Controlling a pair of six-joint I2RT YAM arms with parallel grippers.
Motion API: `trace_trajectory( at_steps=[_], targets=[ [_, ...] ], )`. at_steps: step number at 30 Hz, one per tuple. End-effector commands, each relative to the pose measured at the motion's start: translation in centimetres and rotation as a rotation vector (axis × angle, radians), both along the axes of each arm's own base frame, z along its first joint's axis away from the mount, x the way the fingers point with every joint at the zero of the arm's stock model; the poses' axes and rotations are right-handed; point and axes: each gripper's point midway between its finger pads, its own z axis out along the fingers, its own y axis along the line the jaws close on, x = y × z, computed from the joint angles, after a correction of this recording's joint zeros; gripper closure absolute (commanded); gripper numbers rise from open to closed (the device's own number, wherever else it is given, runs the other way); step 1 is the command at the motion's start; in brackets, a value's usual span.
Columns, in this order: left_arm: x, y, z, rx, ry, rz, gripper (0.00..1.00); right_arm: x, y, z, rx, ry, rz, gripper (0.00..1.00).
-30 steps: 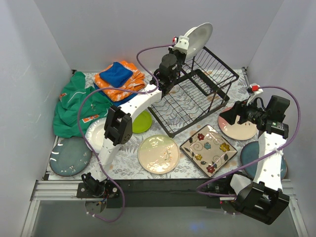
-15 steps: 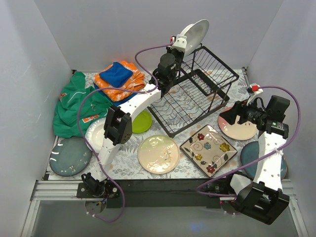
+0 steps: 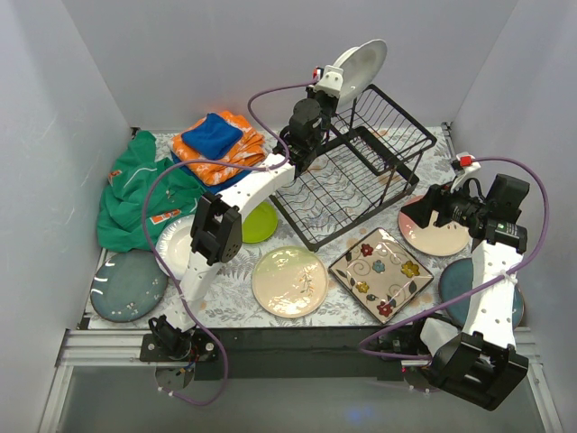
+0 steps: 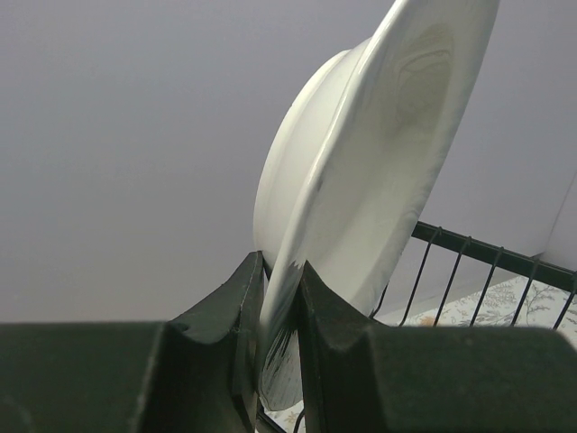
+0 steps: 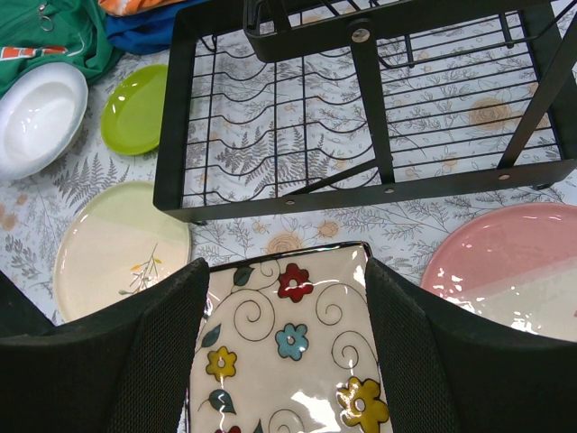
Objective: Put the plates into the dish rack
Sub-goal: Insert the plate into the dish rack
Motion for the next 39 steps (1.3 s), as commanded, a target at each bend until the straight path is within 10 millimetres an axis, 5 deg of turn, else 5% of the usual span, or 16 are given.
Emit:
trace_trajectory(
  at_steps=[1,11,39],
  targets=[
    [-1.9,1.3,7.7,-0.141,-0.153,-0.026,1.00,0.1,-0.1,0.6,-0.008,-0.039,0.004,0.25],
    [-1.7,0.9,6.9,-0.124,-0.150,-0.033,1.00,0.1,-0.1,0.5,-0.008,-0.039,0.004,0.24],
    [-2.8,1.6,10.9,-0.164,-0.238,-0.038,1.00,0.2,-0.1,0.4,-0.003,-0.035,0.007,0.25]
  ],
)
